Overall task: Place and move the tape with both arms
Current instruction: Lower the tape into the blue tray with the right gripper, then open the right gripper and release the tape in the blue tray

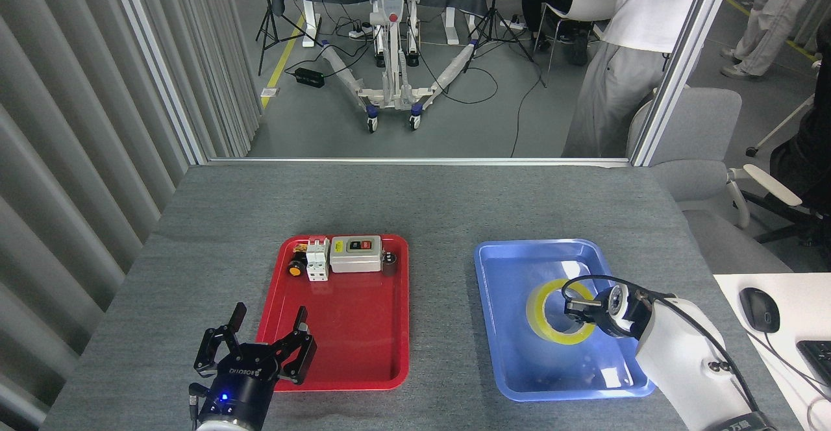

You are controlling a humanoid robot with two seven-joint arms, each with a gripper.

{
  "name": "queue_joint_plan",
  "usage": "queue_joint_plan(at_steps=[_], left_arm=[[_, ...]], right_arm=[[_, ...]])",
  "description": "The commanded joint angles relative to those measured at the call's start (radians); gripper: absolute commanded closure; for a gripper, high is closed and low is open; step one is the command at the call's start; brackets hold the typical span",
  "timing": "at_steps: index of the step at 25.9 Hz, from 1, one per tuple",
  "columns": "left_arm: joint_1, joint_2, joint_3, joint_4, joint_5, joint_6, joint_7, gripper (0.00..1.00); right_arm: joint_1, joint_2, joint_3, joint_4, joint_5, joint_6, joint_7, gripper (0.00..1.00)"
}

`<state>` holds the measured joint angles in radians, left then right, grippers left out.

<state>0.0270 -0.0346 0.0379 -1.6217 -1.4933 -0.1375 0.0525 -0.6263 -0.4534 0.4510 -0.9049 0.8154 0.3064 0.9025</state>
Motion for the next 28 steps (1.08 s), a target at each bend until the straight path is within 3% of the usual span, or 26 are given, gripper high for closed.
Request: queue_joint_plan(at_steps=[1, 5, 13, 15, 18, 24, 28], left_arm=[[-0.001, -0.008, -0.003, -0.001, 0.001, 0.001, 0.001, 0.01], [-0.001, -0.019, -0.003, -0.001, 0.031, 0.001, 0.0, 0.01], [-0.019, -0.031, -0.003, 0.0, 0.087, 0.003, 0.0, 0.01], [-0.029, -0.031, -0.004, 0.0, 0.087, 0.003, 0.001, 0.01], [-0.029, -0.031, -0.004, 0.0, 0.087, 0.003, 0.0, 0.01], [-0.029, -0.031, -0.004, 0.0, 0.087, 0.003, 0.0, 0.01], [-0.029, -0.033, -0.004, 0.002, 0.087, 0.003, 0.0, 0.01]], right_arm=[[0.0, 0.002, -0.003, 0.001, 0.001, -0.003, -0.024, 0.67], [-0.001, 0.015, -0.003, 0.001, 0.002, -0.006, -0.031, 0.59], [0.0, 0.025, -0.003, -0.014, 0.005, -0.009, -0.06, 0.54], [0.01, 0.027, -0.005, -0.037, 0.021, -0.03, -0.083, 0.5], [0.036, 0.028, -0.038, -0.072, 0.053, -0.069, -0.129, 0.31], [0.224, 0.028, -0.265, -0.212, 0.209, -0.225, -0.303, 0.02], [0.318, 0.081, -0.408, -0.272, 0.304, -0.331, -0.504, 0.02]])
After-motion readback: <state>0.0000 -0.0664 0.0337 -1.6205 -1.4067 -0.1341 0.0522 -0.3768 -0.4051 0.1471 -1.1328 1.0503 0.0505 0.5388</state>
